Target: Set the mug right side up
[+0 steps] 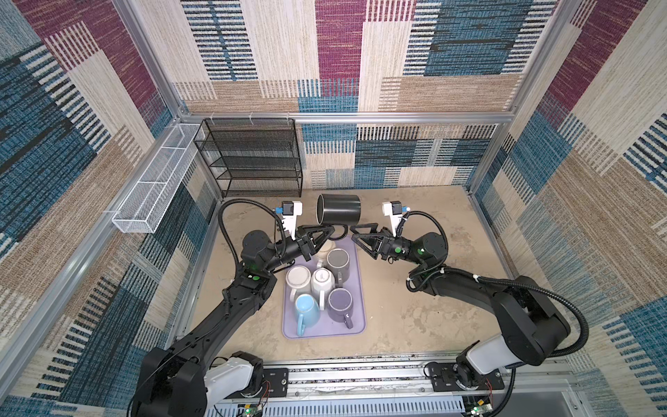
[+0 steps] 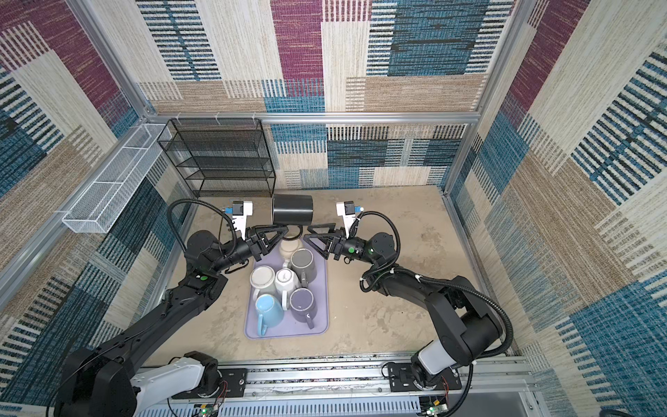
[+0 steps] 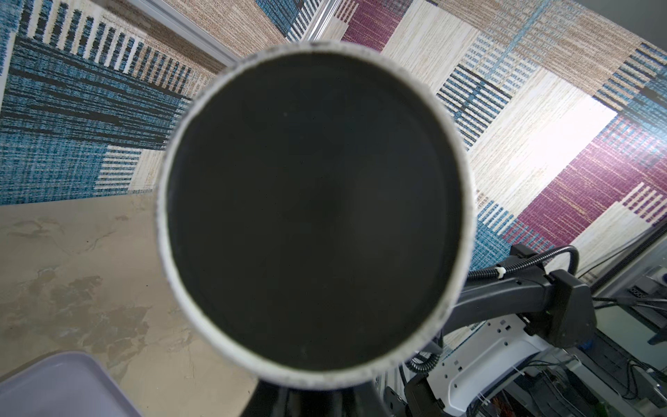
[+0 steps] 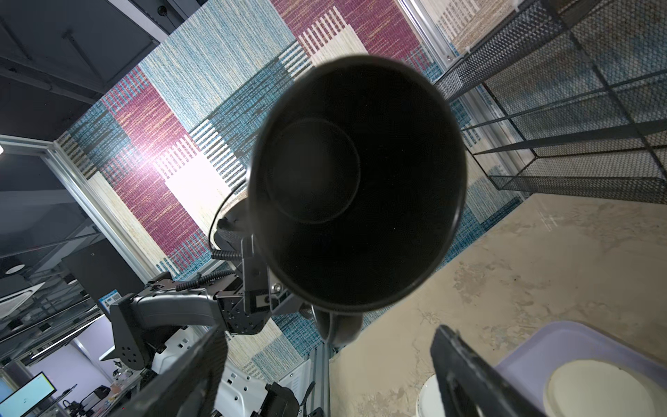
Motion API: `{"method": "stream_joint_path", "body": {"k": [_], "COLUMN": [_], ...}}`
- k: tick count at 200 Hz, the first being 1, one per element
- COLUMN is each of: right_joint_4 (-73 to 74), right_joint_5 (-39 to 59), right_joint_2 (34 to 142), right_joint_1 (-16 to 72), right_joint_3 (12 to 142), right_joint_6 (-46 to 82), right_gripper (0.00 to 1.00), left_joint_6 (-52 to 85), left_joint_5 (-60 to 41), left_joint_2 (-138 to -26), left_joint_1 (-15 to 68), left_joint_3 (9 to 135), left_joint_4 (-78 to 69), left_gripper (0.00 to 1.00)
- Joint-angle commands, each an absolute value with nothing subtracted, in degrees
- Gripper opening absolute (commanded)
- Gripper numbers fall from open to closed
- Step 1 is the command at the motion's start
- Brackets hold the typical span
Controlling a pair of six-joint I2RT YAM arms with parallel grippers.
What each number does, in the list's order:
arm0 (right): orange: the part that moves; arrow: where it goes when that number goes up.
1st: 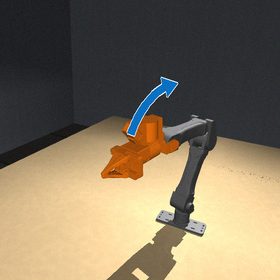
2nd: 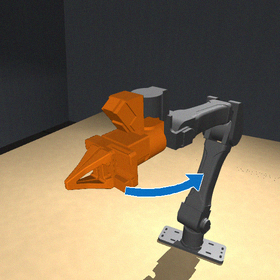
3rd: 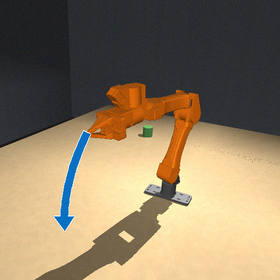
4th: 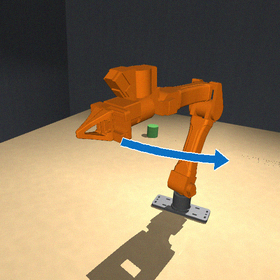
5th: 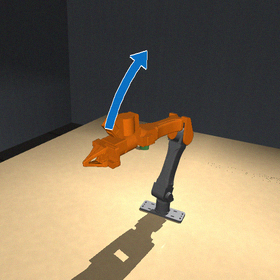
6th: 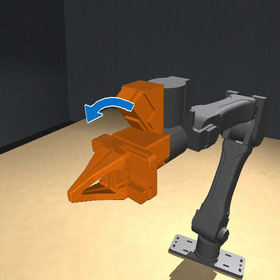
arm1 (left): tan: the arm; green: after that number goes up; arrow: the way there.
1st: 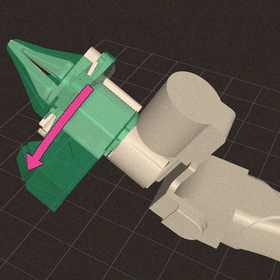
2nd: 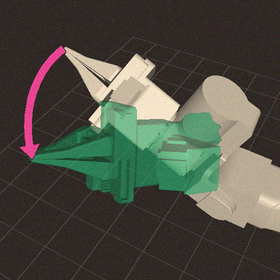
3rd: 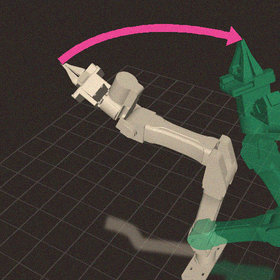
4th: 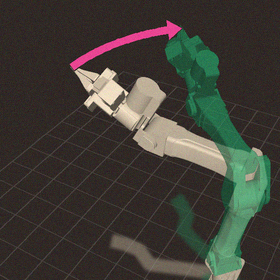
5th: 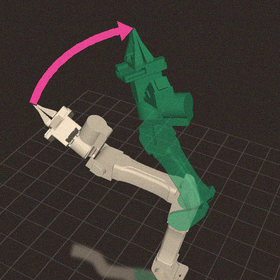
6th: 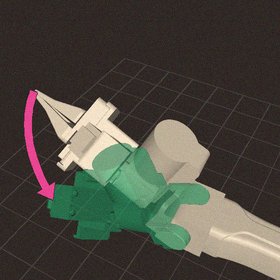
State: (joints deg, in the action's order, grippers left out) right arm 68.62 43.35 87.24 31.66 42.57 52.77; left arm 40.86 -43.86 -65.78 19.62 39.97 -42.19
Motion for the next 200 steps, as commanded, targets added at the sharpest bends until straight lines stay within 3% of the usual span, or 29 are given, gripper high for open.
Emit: {"method": "stream_joint_path", "body": {"k": [1,32,76,124,171,200], "right_joint_4": [72.95,76.22,77.97,78.17,77.98,77.83], "right_joint_5": [42.46,41.69,41.01,39.47,38.76,38.41], "right_joint_2": [87.86,89.27,90.7,89.74,89.29,88.9], "right_joint_1": [32.32,33.39,34.52,34.71,34.77,34.73], "right_joint_3": [42.21,42.13,43.38,42.96,43.6,43.82], "right_joint_6": [53.87,55.53,56.51,56.95,57.36,58.11], "right_gripper": [0.9,0.78,0.72,0.6,0.55,0.43], "left_joint_6": [44.48,48.1,51.63,49.9,49.02,48.37], "left_joint_5": [-44.25,-43.72,-46.02,-45.96,-47.1,-47.2], "left_joint_2": [-66.55,-69.18,-74.76,-75.03,-75.24,-74.97], "left_joint_1": [19.77,20.54,21.18,21.69,22.15,22.4], "left_joint_3": [38.7,36.45,36.83,35.59,35.11,34.81], "left_joint_4": [-56.49,-66.15,-73.68,-73.84,-73.91,-73.99], "left_gripper": [0.0,0.0,0.0,0.0,0.0,0.0]}}
